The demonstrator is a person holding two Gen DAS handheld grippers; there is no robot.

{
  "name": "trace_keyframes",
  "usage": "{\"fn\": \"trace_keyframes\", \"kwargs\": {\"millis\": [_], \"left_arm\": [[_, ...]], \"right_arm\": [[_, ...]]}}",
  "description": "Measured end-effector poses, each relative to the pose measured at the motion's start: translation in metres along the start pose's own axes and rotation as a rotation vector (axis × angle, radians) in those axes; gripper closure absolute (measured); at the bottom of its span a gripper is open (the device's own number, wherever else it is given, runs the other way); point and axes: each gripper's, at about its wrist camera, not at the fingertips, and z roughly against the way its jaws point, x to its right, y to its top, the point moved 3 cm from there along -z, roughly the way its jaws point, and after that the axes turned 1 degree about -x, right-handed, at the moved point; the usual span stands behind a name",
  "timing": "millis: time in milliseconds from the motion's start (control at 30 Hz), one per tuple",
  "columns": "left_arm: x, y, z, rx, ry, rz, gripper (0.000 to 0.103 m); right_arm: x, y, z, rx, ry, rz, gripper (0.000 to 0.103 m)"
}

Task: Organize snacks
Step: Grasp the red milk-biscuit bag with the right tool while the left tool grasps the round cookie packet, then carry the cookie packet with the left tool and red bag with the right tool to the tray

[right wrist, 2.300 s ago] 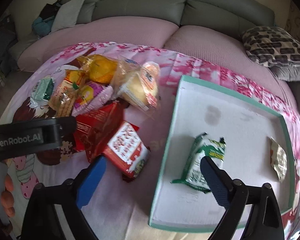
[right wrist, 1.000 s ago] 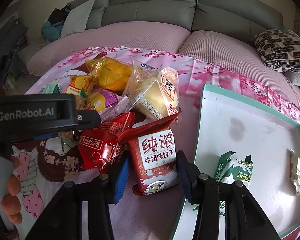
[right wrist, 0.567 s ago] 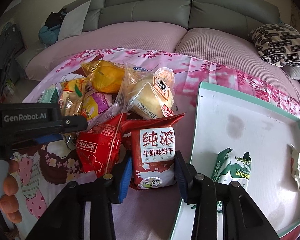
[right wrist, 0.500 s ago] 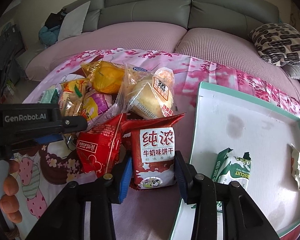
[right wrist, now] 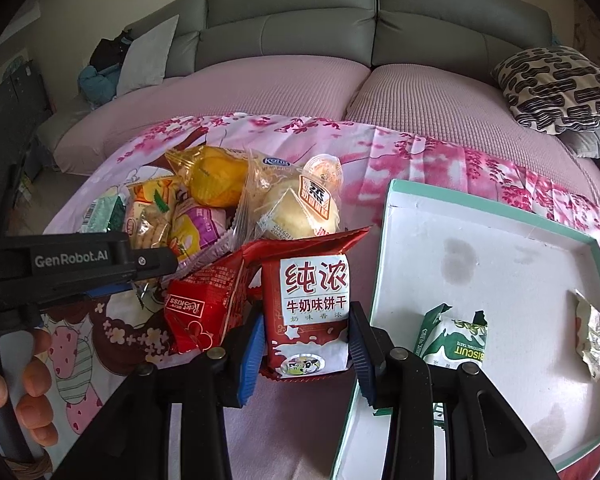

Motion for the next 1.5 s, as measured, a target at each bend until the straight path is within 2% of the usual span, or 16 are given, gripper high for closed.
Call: {"fn": "trace_keyframes", "kwargs": {"millis": [467,700,867,1033,1367,1500], "left_arm": [[0.002,0.001,0.017,0.042,0.002,-0.012,0.056],[0.006,0.003,0.037,0.091,-0.008,-0.023,0.056],[0.01,0.003,0.051,0.127,-0.015,-0.032,0.056],[0.011,0.004,0.06,0.151,-0.018,-0.032,0.056],[0.027,0.004,0.071,0.179,-0.041,-0.069,0.056],[0.046,0.001,0.075,0.189,-0.057,-0.117,0.056]], "right_arm": [[0.003,0.008,0.016,0.04,0.017,-0.006,0.062],[0.008,0.013,0.035,0.093,0.025,-0.03,0.062],[0.015,0.017,0.056,0.153,0.064,-0.067,0.061],[0.021,0.018,0.063,0.168,0.079,-0.098,0.061],[0.038,0.018,0.067,0.17,0.052,-0.133,0.061],[0.058,0.017,0.072,0.178,0.002,-0.167,0.061]]}}
